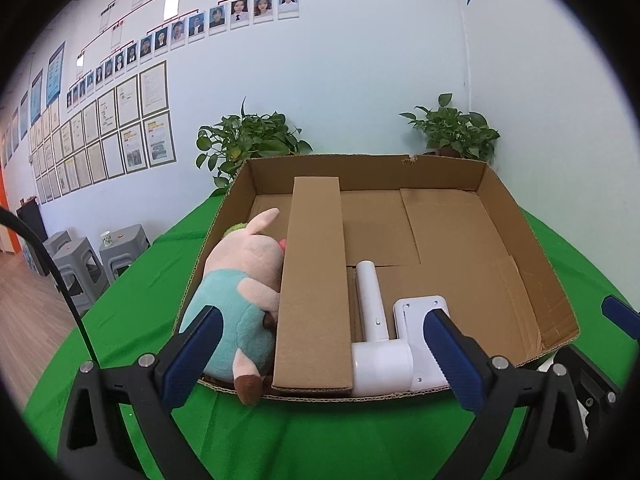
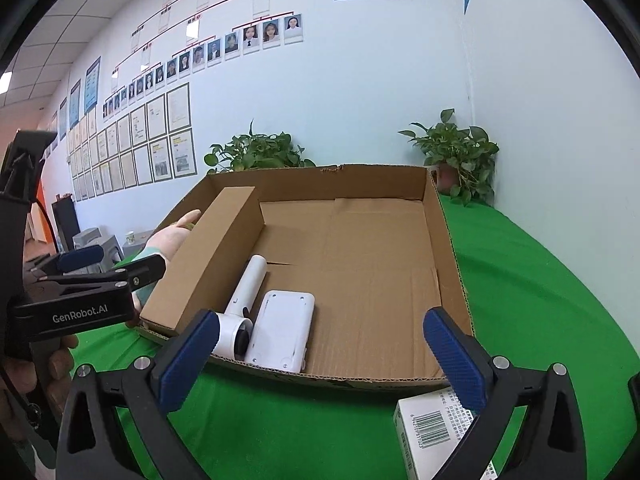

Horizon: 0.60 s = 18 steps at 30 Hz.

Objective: Organize objects
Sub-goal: 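Withdraw the right tool and move it to the white medicine box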

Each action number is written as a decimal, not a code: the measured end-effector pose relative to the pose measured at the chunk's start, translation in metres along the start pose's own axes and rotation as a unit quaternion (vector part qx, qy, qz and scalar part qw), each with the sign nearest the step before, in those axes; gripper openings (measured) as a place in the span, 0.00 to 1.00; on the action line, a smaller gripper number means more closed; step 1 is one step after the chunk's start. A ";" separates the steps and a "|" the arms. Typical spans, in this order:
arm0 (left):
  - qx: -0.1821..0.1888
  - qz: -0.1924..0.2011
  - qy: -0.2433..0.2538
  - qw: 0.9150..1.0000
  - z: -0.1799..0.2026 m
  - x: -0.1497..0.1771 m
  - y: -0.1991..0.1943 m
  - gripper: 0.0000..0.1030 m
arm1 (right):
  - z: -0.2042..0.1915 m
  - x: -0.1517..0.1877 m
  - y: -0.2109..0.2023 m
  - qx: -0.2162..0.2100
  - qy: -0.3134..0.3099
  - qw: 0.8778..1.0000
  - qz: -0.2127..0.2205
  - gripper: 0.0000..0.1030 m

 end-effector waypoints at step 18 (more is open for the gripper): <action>0.045 -0.047 0.015 0.998 0.003 0.024 0.005 0.98 | 0.070 0.097 -0.021 0.041 0.014 0.986 -0.159 1.00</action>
Point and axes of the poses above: each gripper's, at about its wrist camera, not at the fingertips, and y roughly the way its jaws point, z to its right, x to its underside, the point moved 8 cm from there along y, roughly the way its jaws point, and after that the axes turned 12 degrees about -y, right-handed, at the moved point
